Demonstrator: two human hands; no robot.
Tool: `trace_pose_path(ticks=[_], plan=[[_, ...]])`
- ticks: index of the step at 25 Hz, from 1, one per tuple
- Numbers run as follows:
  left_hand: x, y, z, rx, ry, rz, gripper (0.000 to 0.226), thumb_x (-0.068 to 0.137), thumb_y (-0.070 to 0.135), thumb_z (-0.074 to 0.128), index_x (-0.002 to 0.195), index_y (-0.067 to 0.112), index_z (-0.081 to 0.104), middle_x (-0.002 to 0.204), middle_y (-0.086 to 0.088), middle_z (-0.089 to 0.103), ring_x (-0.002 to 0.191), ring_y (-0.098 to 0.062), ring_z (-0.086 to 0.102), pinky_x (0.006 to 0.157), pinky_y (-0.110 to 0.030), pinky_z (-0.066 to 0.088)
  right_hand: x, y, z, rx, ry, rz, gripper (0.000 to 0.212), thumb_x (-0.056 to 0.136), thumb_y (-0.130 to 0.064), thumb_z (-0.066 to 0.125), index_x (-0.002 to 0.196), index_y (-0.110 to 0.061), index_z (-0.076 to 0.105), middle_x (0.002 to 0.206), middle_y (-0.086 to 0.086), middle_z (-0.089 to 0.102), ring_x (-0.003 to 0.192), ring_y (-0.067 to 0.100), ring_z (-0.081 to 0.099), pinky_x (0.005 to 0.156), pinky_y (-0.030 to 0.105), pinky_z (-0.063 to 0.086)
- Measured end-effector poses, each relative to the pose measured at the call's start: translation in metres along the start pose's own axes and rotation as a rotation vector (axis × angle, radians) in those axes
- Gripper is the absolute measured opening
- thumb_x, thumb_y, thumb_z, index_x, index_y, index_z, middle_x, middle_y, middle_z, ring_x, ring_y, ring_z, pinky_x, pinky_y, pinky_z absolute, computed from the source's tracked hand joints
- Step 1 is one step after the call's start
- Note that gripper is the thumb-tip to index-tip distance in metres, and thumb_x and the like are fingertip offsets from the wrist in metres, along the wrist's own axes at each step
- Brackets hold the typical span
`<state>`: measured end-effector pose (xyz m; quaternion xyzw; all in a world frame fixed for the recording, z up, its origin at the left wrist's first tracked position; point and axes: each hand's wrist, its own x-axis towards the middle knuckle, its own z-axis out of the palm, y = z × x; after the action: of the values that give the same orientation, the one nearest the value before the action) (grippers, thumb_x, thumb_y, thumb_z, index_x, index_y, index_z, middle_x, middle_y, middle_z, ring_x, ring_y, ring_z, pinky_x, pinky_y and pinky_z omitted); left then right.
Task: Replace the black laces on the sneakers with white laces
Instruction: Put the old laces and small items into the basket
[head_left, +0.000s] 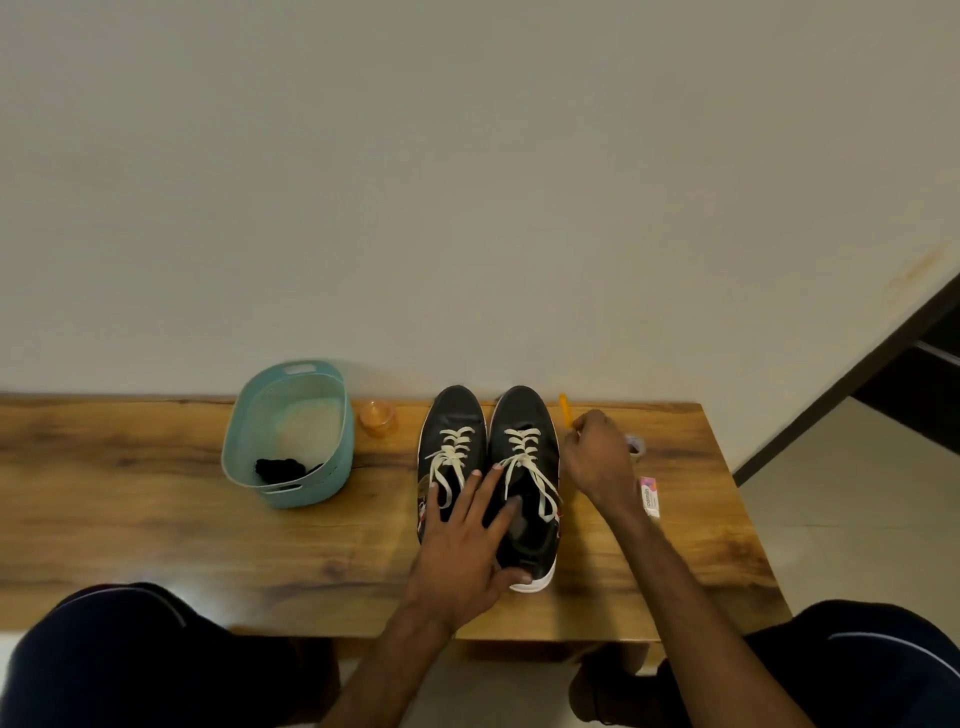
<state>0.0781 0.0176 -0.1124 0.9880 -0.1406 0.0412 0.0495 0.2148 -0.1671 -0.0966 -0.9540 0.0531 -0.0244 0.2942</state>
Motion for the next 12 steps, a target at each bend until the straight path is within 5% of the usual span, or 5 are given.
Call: trace_pose_path(ticks=[3,4,7,12], plan=[[-0.011,-0.017,-0.005,-0.235,-0.031,-0.287,0.126,0.062,0.099,0.035,0.157,0.027,-0.007,0.163,-0.004,-0.020,0.150,-0.026,-0.016,0.119,-0.054,0.003,-0.018,-0.007,0.011,0.231,-0.082,0.123,0.017,0.102,-0.017,0.047,0.113,-0.004,0.051,0.099,0.011,0.062,0.083,0.021,0.056,0.069,0.030,0.041],[-0.016,-0.024,0.000,-0.396,-0.074,-0.380,0.134,0.055,0.099,0.042,0.155,0.029,-0.013,0.164,-0.002,-0.016,0.151,-0.025,-0.013,0.121,-0.050,0.008,-0.027,-0.008,0.016,0.259,-0.091,0.146,0.017,0.103,-0.017,0.045,0.114,-0.004,0.049,0.098,0.010,0.060,0.082,0.020,0.054,0.069,0.029,0.039],[-0.023,-0.038,0.016,-0.873,-0.105,-0.483,0.126,0.056,0.073,0.077,0.152,0.037,0.003,0.155,0.008,0.037,0.141,-0.015,0.039,0.110,-0.041,0.042,-0.046,-0.011,0.025,0.324,-0.085,0.193,0.019,0.105,-0.019,0.041,0.118,-0.005,0.045,0.095,0.005,0.056,0.084,0.021,0.055,0.071,0.028,0.039],[-0.021,-0.042,0.017,-0.927,-0.100,-0.457,0.112,0.061,0.055,0.080,0.150,0.032,0.016,0.146,0.012,0.047,0.131,-0.006,0.048,0.107,-0.034,0.045,-0.046,-0.016,0.026,0.316,-0.082,0.223,0.021,0.105,-0.018,0.041,0.121,-0.005,0.044,0.098,0.007,0.058,0.083,0.019,0.053,0.071,0.027,0.038]])
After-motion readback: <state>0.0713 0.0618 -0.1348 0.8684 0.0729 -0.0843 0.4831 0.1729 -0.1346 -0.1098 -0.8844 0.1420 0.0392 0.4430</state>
